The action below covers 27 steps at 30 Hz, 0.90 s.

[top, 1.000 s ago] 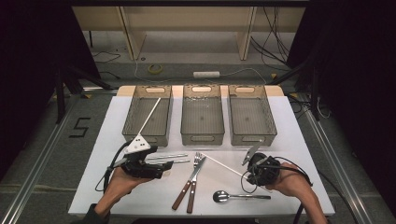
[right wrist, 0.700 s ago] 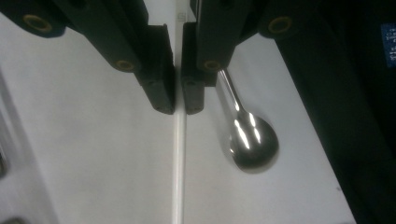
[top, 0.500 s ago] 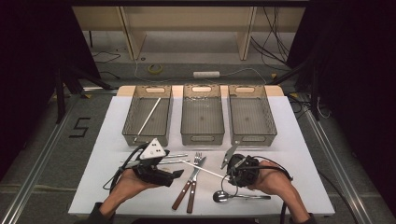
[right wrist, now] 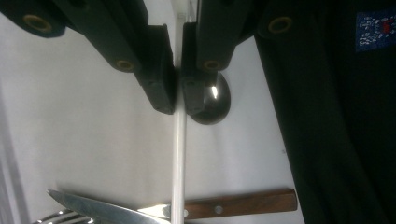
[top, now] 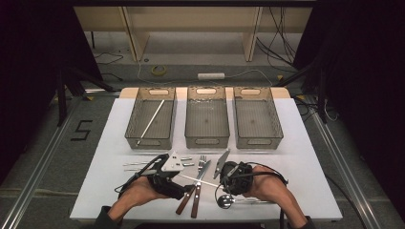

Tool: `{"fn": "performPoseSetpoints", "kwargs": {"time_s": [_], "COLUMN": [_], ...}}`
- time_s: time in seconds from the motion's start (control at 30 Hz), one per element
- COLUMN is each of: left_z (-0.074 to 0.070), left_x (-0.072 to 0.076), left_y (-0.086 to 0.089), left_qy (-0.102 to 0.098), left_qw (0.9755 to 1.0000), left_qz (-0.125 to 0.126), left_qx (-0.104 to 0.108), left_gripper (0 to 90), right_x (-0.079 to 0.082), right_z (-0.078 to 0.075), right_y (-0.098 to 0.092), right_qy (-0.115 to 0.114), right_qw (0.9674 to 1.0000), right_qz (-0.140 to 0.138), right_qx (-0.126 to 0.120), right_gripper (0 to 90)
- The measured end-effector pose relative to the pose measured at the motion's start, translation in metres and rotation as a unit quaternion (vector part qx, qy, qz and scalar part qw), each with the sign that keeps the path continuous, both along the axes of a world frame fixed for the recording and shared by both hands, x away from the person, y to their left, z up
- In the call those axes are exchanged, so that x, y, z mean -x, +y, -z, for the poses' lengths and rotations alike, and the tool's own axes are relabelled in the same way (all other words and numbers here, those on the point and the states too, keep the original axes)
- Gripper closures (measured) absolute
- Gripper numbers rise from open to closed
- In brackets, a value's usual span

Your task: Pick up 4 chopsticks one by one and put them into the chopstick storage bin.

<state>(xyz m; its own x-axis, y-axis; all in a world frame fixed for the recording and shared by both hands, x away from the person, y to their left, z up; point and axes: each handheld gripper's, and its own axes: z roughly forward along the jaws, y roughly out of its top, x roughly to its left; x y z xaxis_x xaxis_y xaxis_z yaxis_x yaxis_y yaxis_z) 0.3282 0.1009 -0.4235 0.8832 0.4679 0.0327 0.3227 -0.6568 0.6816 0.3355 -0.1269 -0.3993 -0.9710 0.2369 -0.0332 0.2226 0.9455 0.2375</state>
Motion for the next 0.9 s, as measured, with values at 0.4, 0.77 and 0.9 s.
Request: {"fn": "performPoseSetpoints", "kwargs": {"time_s": [0.4,0.77,0.9], "left_z": [0.007,0.009,0.009], "left_x": [0.005,0.007,0.007], "left_y": [-0.013,-0.016,-0.016], "left_qy": [-0.003,-0.003,-0.002], "left_qw": [0.998,0.9954,0.9945], "left_qz": [0.041,0.064,0.075], "left_qx": [-0.049,-0.072,-0.073], "left_gripper": [45.2,59.9,67.0], "right_x": [0.004,0.006,0.006], "right_z": [-0.001,0.001,0.001], "right_y": [0.011,0.014,0.015], "right_qy": [0.003,0.008,0.012], "right_qw": [0.9998,0.9993,0.999], "right_qz": [-0.019,-0.038,-0.042], "right_qx": [-0.001,0.001,0.004], "right_gripper": [84.9,84.9,84.8]}}
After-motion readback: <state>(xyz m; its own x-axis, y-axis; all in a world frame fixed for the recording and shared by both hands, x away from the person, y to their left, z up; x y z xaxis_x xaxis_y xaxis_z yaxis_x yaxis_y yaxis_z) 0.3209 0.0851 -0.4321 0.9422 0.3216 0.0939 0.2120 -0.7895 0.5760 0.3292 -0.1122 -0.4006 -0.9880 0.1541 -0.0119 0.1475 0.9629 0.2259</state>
